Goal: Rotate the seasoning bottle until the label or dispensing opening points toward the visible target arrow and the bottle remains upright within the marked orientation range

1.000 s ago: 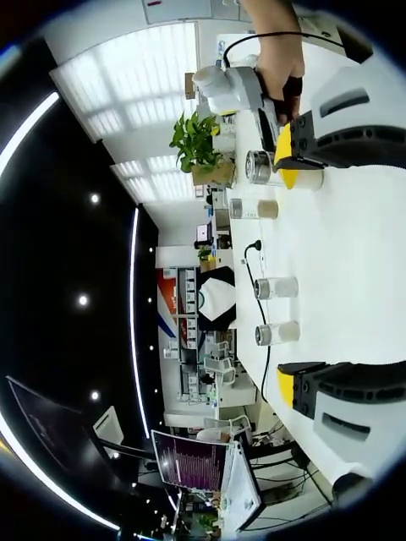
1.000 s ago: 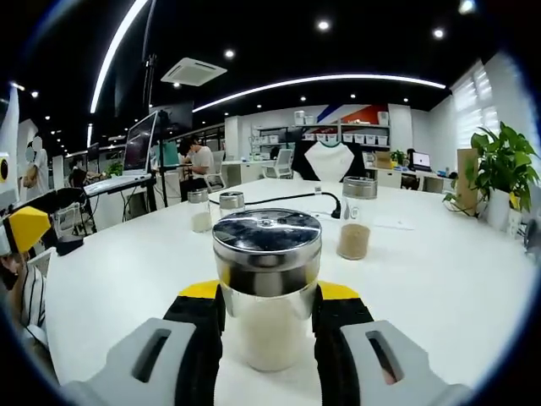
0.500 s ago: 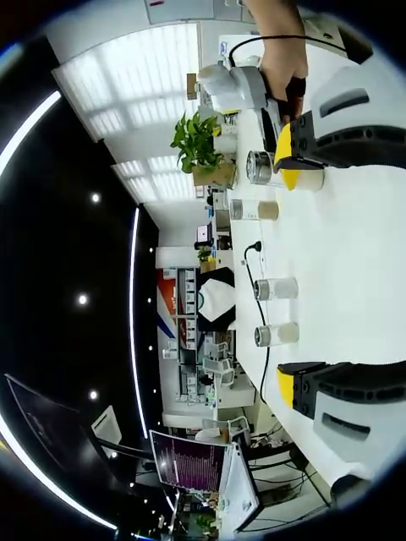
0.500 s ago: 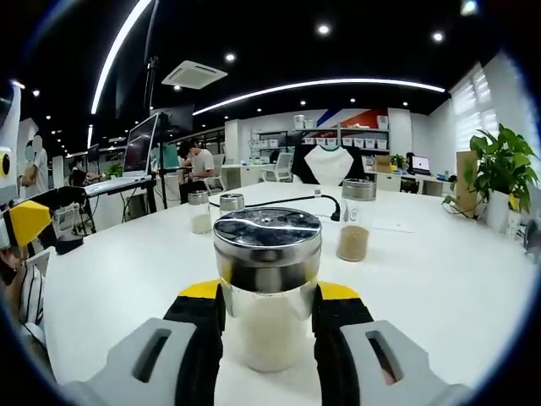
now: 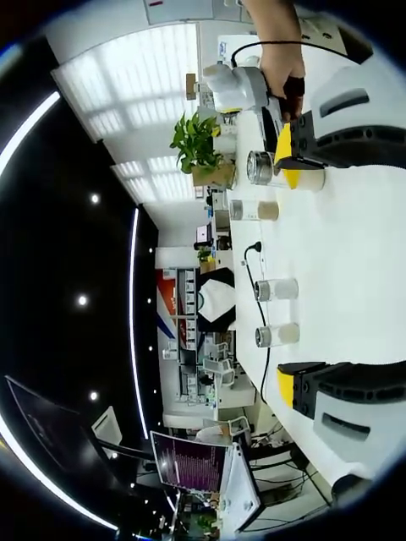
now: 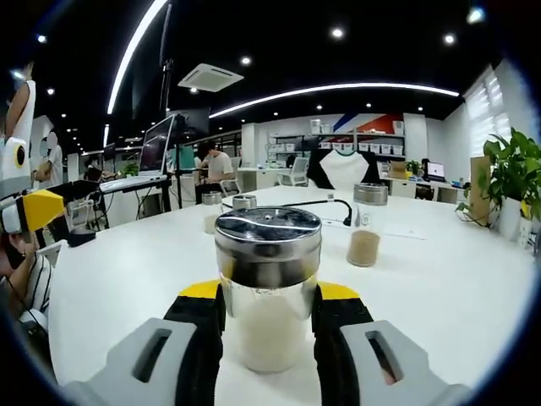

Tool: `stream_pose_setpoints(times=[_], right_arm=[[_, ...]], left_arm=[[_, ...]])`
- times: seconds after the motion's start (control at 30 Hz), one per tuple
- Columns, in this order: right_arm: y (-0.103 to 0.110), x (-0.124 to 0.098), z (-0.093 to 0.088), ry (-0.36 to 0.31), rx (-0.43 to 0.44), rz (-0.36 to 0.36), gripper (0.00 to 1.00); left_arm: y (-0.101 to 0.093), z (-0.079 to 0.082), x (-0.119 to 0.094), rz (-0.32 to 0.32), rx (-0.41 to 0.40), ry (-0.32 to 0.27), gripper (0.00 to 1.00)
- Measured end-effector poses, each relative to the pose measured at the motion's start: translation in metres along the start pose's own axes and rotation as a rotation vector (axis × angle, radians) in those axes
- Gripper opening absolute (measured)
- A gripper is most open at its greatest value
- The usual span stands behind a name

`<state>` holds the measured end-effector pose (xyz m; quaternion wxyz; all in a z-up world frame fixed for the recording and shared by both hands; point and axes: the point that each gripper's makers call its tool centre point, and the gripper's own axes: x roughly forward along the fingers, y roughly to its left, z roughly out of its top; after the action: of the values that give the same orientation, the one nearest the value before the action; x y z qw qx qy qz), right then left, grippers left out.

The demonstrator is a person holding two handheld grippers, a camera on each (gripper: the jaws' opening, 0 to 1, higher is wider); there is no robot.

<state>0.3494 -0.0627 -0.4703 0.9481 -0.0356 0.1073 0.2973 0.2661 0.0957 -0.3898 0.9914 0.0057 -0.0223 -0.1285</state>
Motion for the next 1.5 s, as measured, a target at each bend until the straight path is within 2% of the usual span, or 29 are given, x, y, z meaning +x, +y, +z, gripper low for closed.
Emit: stream_pose_setpoints(times=[0.4, 0.67, 0.9, 1.27, 1.5], right_arm=[[0.002, 0.000, 0.002, -0.004, -0.023, 0.112, 0.39], [0.003, 0.002, 0.002, -0.042, -0.052, 0.265, 0.39], [0.006, 0.002, 0.003, -0.049, -0.062, 0.346, 0.39], [0.016, 0.001, 0.005, -0.105, -0.096, 0.533, 0.39], [0.017, 0.003, 0.006, -0.118, -0.106, 0.620, 0.39]], left_arm=[[-0.001, 0.000, -0.001, -0.005, -0.003, 0.004, 1.00], [-0.002, -0.001, -0.002, -0.003, -0.007, 0.007, 1.00], [-0.003, 0.000, -0.002, -0.005, -0.008, 0.009, 1.00], [-0.009, -0.002, -0.001, -0.018, -0.001, 0.020, 1.00], [-0.009, 0.000, -0.001, -0.019, 0.005, 0.015, 1.00]])
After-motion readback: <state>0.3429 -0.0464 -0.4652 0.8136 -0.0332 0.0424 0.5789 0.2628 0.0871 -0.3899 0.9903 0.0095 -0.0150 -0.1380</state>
